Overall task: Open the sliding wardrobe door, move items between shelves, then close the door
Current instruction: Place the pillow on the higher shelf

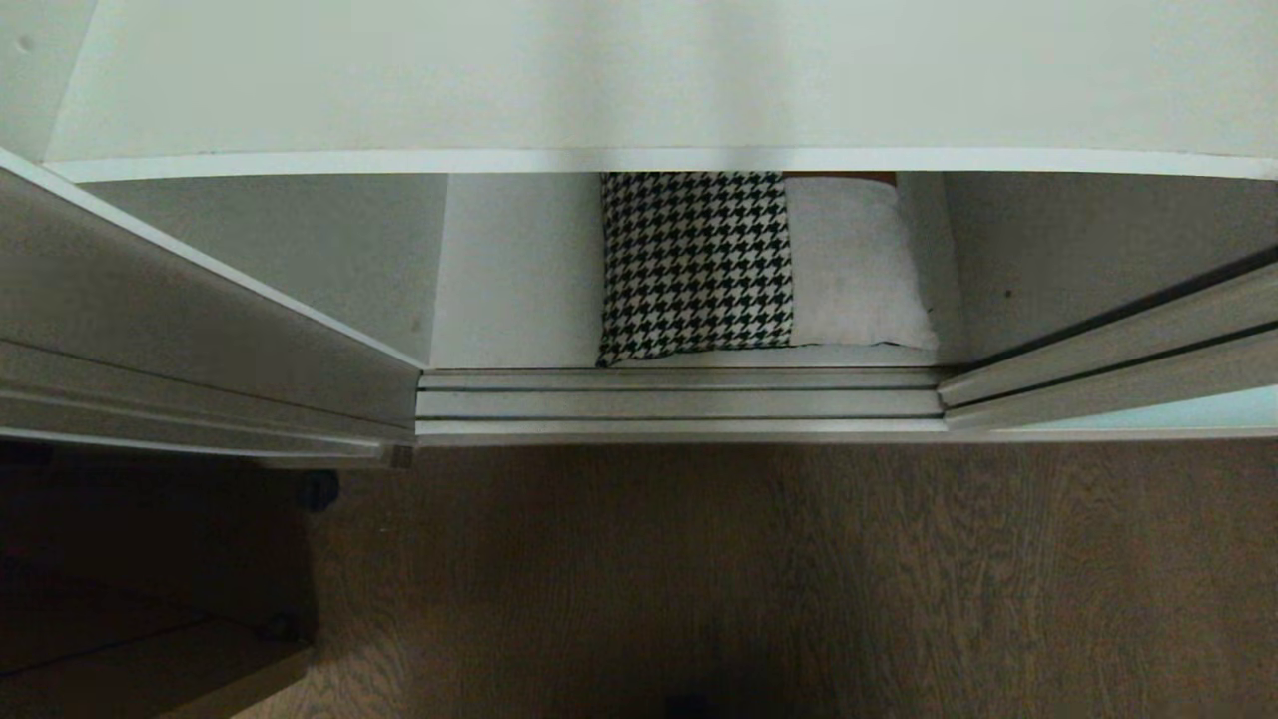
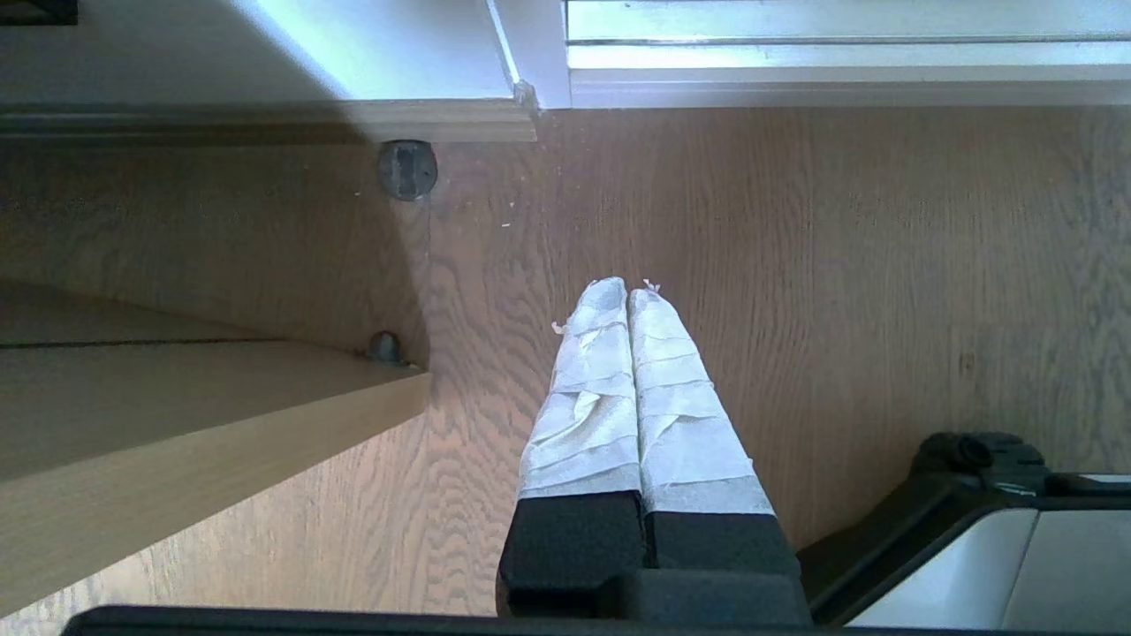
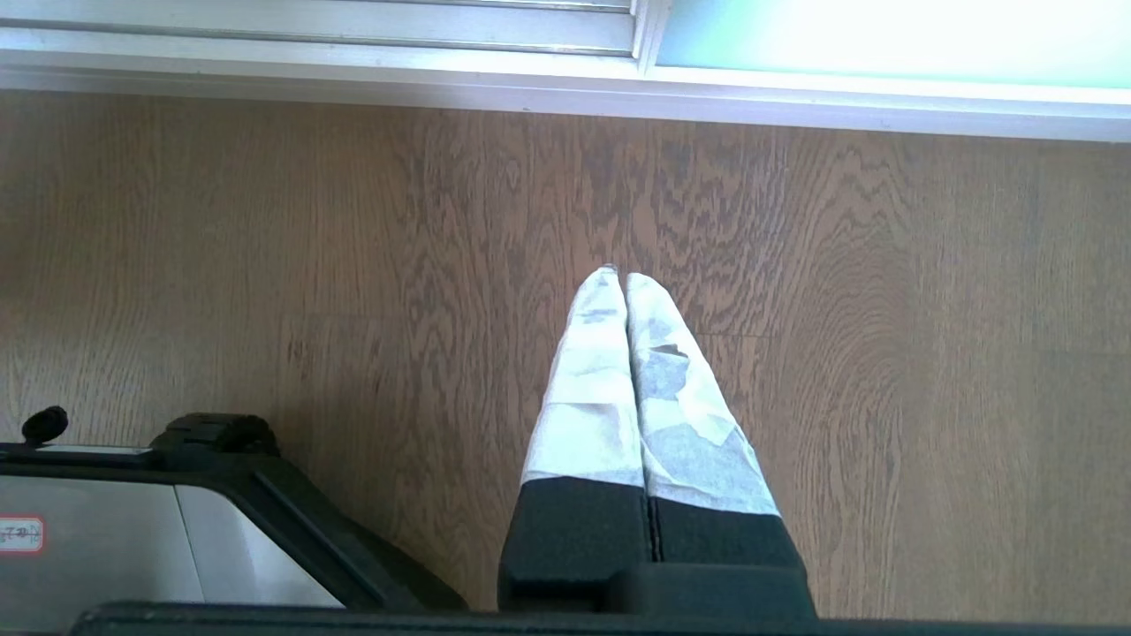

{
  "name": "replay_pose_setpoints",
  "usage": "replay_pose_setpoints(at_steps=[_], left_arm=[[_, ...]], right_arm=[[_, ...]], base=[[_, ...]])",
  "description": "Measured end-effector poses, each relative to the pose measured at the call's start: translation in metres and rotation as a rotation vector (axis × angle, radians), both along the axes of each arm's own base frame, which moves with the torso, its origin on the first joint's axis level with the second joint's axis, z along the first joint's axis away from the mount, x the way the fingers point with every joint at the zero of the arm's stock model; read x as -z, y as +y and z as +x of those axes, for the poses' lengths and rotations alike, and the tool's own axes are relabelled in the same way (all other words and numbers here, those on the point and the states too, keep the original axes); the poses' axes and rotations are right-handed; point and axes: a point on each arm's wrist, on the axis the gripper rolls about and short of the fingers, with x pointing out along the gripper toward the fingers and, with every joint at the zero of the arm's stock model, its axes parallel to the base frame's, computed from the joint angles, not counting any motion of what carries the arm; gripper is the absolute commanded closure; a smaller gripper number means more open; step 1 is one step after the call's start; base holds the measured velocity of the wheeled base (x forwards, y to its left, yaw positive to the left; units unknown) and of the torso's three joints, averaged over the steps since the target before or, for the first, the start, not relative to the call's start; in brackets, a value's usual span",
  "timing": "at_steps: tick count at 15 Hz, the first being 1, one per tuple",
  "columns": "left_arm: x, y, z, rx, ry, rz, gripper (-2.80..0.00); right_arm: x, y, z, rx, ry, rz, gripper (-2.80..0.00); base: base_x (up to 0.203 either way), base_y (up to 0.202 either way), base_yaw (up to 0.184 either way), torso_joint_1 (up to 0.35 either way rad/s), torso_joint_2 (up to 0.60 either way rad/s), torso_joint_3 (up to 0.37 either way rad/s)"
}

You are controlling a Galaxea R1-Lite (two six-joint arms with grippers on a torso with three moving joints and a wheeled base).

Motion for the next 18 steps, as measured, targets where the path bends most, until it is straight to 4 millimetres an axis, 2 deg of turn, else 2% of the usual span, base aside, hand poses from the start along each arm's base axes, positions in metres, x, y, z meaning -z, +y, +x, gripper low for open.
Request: replay_pose_setpoints(at_steps=[3, 7, 10, 14, 18], left_arm=[[-0.003, 0.000, -0.002, -0.012, 0.013, -0.003, 0.00], [-0.041, 0.000, -0.007, 0.001, 0.060, -0.138, 0.00], [-0.061, -0.002, 0.005, 0.049, 0.175, -0.273, 0.00], [-0.069, -0.003, 0.050, 0.079, 0.344, -0.314, 0.00], [-0.072, -0.004, 0.120, 0.075, 0.437, -0.384, 0.00]], right_arm=[[0.000, 0.000, 0.000, 0.000, 0.000, 0.000, 0.00], [0.000, 0.000, 0.000, 0.000, 0.000, -0.001, 0.00], [0.000, 0.000, 0.000, 0.000, 0.000, 0.000, 0.00], [0.000, 0.000, 0.000, 0.000, 0.000, 0.000, 0.00], [0.000, 0.000, 0.000, 0.000, 0.000, 0.000, 0.00]], base=[[0.000, 0.000, 0.000, 0.000, 0.00, 0.000], [0.000, 0.000, 0.000, 0.000, 0.00, 0.000], [0.000, 0.000, 0.000, 0.000, 0.00, 0.000], [0.000, 0.000, 0.000, 0.000, 0.00, 0.000], [0.000, 0.000, 0.000, 0.000, 0.00, 0.000]])
